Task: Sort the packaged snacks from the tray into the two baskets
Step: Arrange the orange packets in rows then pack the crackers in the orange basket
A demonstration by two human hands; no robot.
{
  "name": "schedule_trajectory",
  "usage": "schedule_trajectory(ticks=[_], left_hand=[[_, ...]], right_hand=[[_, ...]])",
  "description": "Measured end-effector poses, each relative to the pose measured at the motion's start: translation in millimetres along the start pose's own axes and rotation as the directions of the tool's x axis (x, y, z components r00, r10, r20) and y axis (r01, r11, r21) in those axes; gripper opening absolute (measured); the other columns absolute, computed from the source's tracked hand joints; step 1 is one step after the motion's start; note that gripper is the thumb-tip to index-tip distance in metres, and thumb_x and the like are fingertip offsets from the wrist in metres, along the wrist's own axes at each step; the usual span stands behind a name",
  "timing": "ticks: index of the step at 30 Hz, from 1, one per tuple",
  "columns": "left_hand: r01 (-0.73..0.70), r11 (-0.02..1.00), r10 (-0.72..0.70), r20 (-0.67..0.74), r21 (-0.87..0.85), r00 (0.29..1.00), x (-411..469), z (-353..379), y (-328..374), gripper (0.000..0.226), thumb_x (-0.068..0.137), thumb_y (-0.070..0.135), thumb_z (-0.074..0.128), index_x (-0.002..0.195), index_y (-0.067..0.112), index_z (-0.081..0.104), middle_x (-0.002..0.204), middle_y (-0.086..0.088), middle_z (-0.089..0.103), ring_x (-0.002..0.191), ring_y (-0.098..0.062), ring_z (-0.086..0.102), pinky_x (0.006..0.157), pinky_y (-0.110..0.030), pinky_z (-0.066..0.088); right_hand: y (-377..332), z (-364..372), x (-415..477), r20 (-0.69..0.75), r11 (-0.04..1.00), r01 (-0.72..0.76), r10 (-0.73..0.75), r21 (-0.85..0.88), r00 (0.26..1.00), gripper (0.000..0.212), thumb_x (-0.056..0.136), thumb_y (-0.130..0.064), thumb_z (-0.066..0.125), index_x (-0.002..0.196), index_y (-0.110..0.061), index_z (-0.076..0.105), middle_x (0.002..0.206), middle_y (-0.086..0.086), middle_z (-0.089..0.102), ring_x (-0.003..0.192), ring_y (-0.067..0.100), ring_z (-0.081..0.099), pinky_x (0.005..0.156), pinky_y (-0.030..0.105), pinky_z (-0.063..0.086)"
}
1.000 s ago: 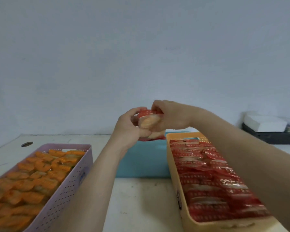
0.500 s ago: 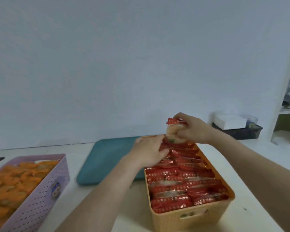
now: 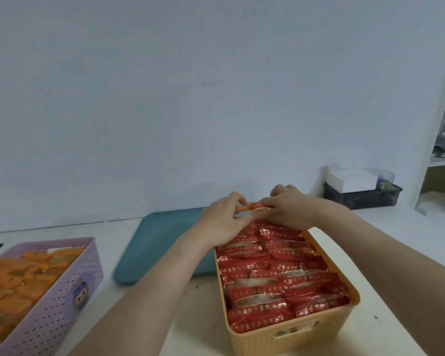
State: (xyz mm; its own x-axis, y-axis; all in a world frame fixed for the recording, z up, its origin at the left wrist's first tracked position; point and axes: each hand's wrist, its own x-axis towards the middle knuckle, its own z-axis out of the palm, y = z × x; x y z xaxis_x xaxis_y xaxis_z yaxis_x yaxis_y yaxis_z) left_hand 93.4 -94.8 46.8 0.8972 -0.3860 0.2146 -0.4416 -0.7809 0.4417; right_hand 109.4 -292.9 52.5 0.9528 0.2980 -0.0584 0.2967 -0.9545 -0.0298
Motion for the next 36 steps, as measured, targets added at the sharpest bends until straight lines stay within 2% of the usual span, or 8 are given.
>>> schedule_trajectory(ticks=[2,6,9,15,21,25,28,36], left_hand=[[-0.020,0.999,0.019,-0.020,-0.042,1.000,4,2,3,0.029,0.091,0.043,0.057,0.117,0.031,0.054,0.119,0.005,0.062,0.102,-0.013,0.058,0.091,-0.036,0.049],[-0.066,0.997,0.065,-0.035,-0.025,0.997,11,5,10,0.034,0.087,0.041,0.065,0.119,0.031,0.061,0.112,0.007,0.066,0.096,-0.012,0.061,0.085,-0.030,0.049],[-0.100,0.989,0.101,0.002,0.113,0.995,15,7,11,0.026,0.088,0.047,0.059,0.108,0.033,0.068,0.102,0.010,0.067,0.095,-0.012,0.058,0.079,-0.032,0.048],[-0.097,0.989,0.108,-0.096,0.111,0.990,19,13,7,0.022,0.094,0.040,0.053,0.106,0.032,0.070,0.095,0.004,0.064,0.095,-0.016,0.056,0.079,-0.033,0.044],[-0.076,0.976,-0.030,-0.475,-0.203,0.880,13,-5,14,0.024,0.099,0.030,0.047,0.103,0.023,0.069,0.093,0.006,0.071,0.085,-0.012,0.065,0.079,-0.032,0.052],[-0.116,0.993,0.068,-0.626,-0.036,0.777,-2,-27,-1,0.020,0.097,0.020,0.053,0.105,0.016,0.072,0.091,0.004,0.073,0.080,-0.010,0.063,0.072,-0.023,0.046],[-0.068,0.992,0.114,-0.519,0.106,0.847,-10,-24,-12,0.020,0.098,0.023,0.052,0.107,0.018,0.070,0.093,0.002,0.073,0.084,-0.016,0.066,0.073,-0.027,0.049],[0.066,0.958,0.039,-0.352,0.280,0.935,-12,-18,-14,0.019,0.092,0.034,0.052,0.099,0.024,0.067,0.089,0.003,0.064,0.092,-0.018,0.060,0.070,-0.032,0.045]], right_hand=[[-6,-4,-6,-0.046,0.998,0.033,-0.031,0.050,0.998,0.051,0.090,-0.059,0.037,0.139,-0.045,0.041,0.137,0.003,0.036,0.133,0.028,0.028,0.109,0.046,0.031],[-11,0,-20,-0.373,0.965,0.118,-0.022,0.235,0.927,0.034,0.089,-0.044,0.061,0.121,-0.034,0.064,0.110,-0.002,0.055,0.103,0.020,0.059,0.089,0.034,0.047],[-9,5,-25,-0.338,0.956,0.120,-0.023,0.269,0.941,0.028,0.089,-0.044,0.061,0.114,-0.039,0.069,0.100,-0.006,0.073,0.094,0.015,0.065,0.081,0.032,0.050],[-5,8,-21,-0.328,0.891,0.142,0.008,0.431,0.945,0.042,0.092,-0.037,0.059,0.132,-0.026,0.054,0.123,-0.003,0.065,0.113,0.016,0.059,0.093,0.024,0.042],[1,14,-20,-0.436,0.796,0.222,0.058,0.563,0.898,0.058,0.086,-0.035,0.069,0.135,-0.027,0.038,0.106,-0.005,0.064,0.089,0.011,0.065,0.074,0.021,0.048],[3,18,-17,-0.372,0.855,0.178,0.019,0.488,0.928,0.053,0.090,-0.040,0.062,0.135,-0.034,0.037,0.110,-0.006,0.070,0.098,0.011,0.063,0.084,0.024,0.048],[0,17,-12,-0.327,0.929,0.109,0.014,0.353,0.945,0.040,0.090,-0.047,0.057,0.128,-0.039,0.048,0.114,-0.015,0.066,0.103,0.009,0.060,0.097,0.046,0.044],[-13,-2,-2,-0.326,0.988,0.087,-0.041,0.129,0.944,0.029,0.093,-0.037,0.053,0.121,-0.034,0.059,0.110,-0.007,0.054,0.111,0.016,0.052,0.096,0.044,0.039]])
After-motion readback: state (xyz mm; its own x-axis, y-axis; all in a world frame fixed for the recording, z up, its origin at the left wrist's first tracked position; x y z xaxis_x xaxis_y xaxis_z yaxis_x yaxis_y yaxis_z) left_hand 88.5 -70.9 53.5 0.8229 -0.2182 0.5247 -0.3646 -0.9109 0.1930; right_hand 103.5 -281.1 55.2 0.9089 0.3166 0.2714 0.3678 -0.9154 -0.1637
